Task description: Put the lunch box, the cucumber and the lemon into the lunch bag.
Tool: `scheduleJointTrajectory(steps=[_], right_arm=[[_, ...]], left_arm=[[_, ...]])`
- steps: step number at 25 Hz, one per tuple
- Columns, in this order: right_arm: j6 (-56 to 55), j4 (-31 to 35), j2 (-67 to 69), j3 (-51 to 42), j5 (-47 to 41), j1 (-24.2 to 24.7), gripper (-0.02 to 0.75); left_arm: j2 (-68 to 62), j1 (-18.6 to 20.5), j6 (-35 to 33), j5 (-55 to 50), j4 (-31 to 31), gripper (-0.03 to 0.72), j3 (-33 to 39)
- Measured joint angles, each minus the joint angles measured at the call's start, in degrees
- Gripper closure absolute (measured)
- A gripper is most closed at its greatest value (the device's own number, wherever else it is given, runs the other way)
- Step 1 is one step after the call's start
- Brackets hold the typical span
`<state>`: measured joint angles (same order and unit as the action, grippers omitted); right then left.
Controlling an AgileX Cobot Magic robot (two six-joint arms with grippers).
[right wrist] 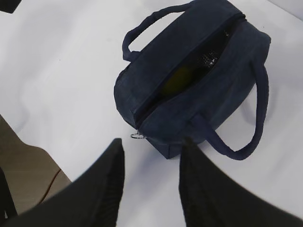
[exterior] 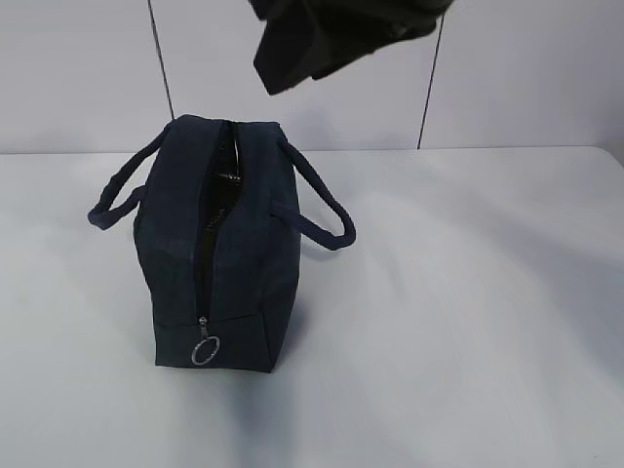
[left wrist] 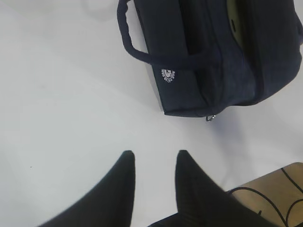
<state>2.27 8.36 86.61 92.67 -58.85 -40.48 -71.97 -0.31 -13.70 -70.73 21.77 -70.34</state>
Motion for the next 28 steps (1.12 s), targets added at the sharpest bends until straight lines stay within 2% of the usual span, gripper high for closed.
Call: scheduleJointTrajectory(steps=[11, 16, 20, 28], right_arm=[[1.7, 5.1, -15.0, -30.3, 17.3, -0.8, 0.457], [8.3, 8.5, -19.1, -40.5, 23.5, -0.8, 0.457], [13.4, 12.4, -20.0, -43.8, 25.3, -0.8, 0.457], [14.9, 18.5, -14.0, -44.8, 26.2, -0.8, 0.456]], left_arm=[[7.5, -1.2, 0.1, -0.1, -0.1, 0.482, 6.6], [10.2, -2.6, 1.2, -0.1, -0.1, 0.487, 8.7], [13.6, -2.8, 1.3, -0.1, -0.2, 0.487, 11.7], [20.9, -2.8, 1.4, -0.2, -1.8, 0.486, 19.1]])
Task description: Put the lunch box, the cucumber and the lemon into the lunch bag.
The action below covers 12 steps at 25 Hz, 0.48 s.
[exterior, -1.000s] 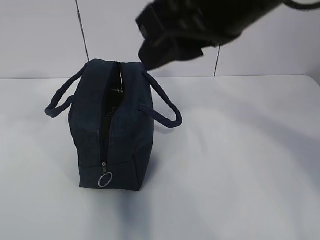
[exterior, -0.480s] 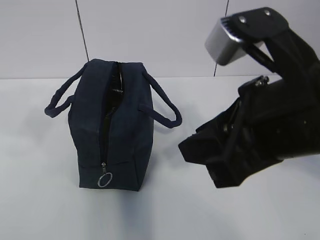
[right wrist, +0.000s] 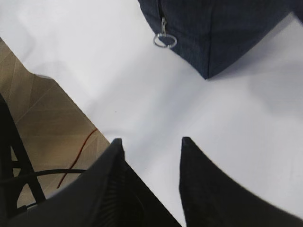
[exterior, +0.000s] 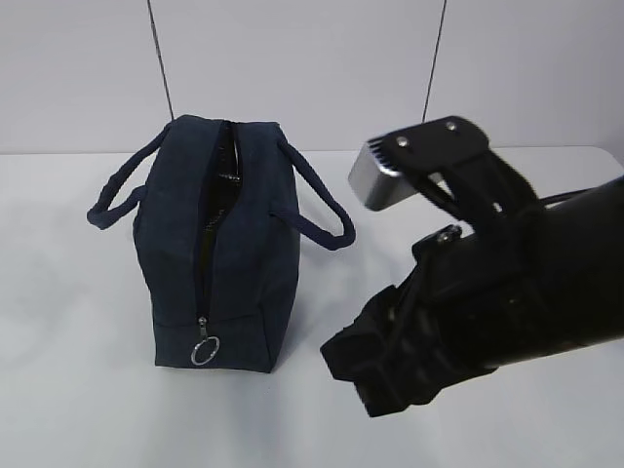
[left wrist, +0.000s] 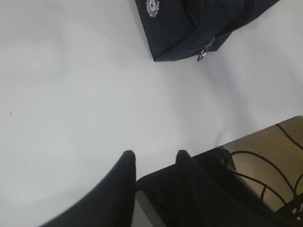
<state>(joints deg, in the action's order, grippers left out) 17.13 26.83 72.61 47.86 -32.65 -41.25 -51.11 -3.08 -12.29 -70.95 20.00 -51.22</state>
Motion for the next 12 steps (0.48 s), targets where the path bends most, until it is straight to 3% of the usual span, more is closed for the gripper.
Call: scheduleJointTrajectory(steps=[12], right_arm=[[3.4, 3.9, 9.3, 0.0, 3.5, 0.0, 0.456]], left_arm=[[9.6, 0.0, 0.0, -0.8, -1.1, 0.486, 2.7]])
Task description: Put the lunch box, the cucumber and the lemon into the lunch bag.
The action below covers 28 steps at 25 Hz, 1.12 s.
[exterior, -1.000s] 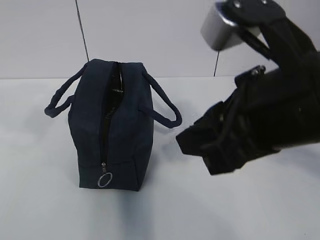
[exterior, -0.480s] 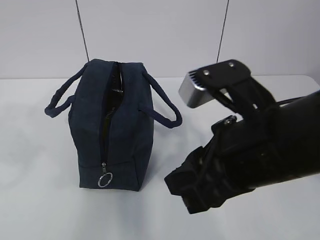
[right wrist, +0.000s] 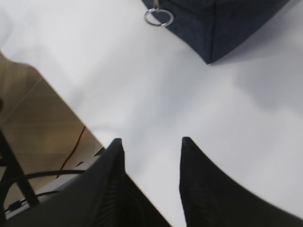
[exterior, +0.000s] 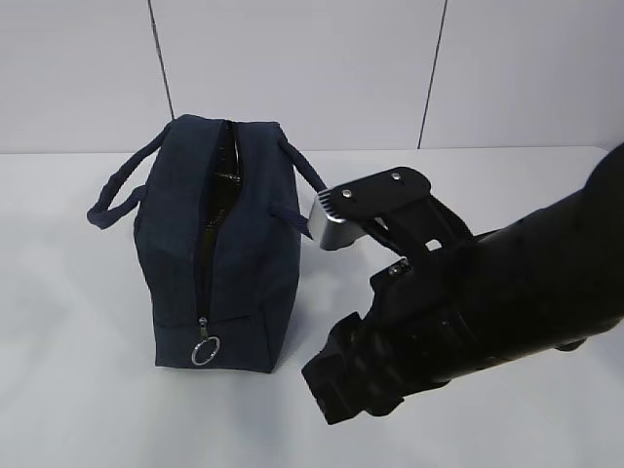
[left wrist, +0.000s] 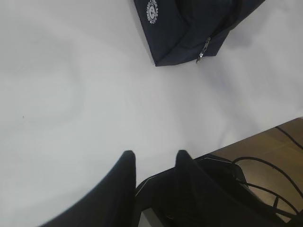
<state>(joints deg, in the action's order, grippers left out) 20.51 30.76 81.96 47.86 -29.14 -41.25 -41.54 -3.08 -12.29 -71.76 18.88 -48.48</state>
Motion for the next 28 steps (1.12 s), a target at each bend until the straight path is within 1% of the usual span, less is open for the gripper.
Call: scheduleJointTrajectory(steps=[3, 6, 9, 12, 14, 16, 18, 22, 26, 28], right_arm=[[0.0, 0.9, 1.0, -0.1, 2.9, -0.1, 0.456], [1.0, 2.5, 1.1, -1.8, 10.9, -1.7, 0.456], [1.7, 3.2, 0.6, -4.9, 22.2, -5.7, 0.457], [2.0, 3.4, 0.6, -7.6, 32.3, -10.9, 0.457], [2.0, 3.5, 1.5, -8.9, 38.3, -13.9, 0.457], [2.0, 3.6, 3.4, -9.3, 42.1, -15.6, 0.457], [1.7, 3.9, 6.2, -9.3, 44.9, -16.7, 0.456], [-0.4, 2.8, 11.2, -8.4, 46.2, -17.1, 0.456], [-6.9, -0.5, 14.9, -5.8, 47.7, -17.1, 0.457], [-10.5, -1.0, 16.7, -4.6, 48.7, -17.1, 0.457]], left_arm=[[0.0, 0.0, 0.0, 0.0, 0.8, 0.486, 0.0], [0.3, 0.0, 0.0, 0.0, 1.1, 0.486, 0.0], [0.3, 0.0, 0.0, 0.0, 1.1, 0.486, 0.0], [0.3, 0.0, 0.0, 0.0, 1.1, 0.486, 0.0], [0.3, 0.0, 0.0, 0.0, 1.1, 0.486, 0.0], [0.3, 0.0, 0.0, 0.0, 1.1, 0.486, 0.0], [0.3, 0.0, 0.0, 0.0, 1.1, 0.486, 0.0], [0.3, 0.0, 0.0, 0.0, 1.1, 0.486, 0.0], [0.3, 0.0, 0.0, 0.0, 1.1, 0.485, 0.0], [0.3, 0.0, 0.0, 0.0, 1.1, 0.485, 0.0]])
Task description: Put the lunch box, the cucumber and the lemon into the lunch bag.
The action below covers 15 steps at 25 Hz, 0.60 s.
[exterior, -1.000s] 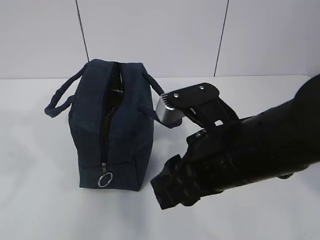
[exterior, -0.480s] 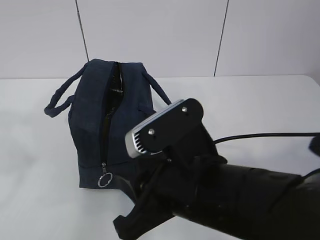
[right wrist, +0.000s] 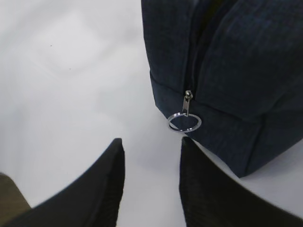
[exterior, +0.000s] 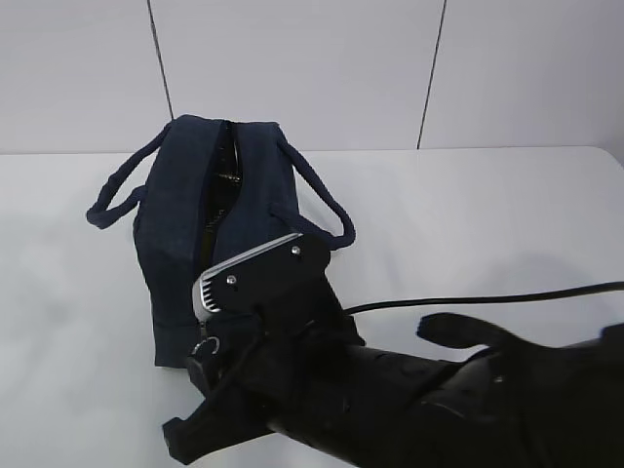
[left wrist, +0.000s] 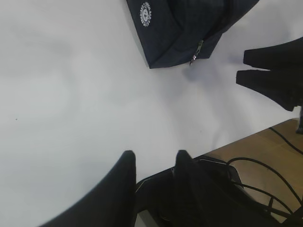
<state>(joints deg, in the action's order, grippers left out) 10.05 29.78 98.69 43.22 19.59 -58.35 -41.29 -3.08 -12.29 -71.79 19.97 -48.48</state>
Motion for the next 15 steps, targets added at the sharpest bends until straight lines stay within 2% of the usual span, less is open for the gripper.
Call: scheduleJointTrajectory(steps=[6, 15], right_arm=[[-9.6, -0.4, 5.6, 2.4, 1.1, 0.0, 0.456], [-11.7, -0.6, 10.5, 3.4, 6.0, -0.1, 0.456]], left_arm=[[0.0, 0.0, 0.0, 0.0, 0.0, 0.485, 0.0], [0.0, 0.0, 0.0, 0.0, 0.0, 0.485, 0.0]])
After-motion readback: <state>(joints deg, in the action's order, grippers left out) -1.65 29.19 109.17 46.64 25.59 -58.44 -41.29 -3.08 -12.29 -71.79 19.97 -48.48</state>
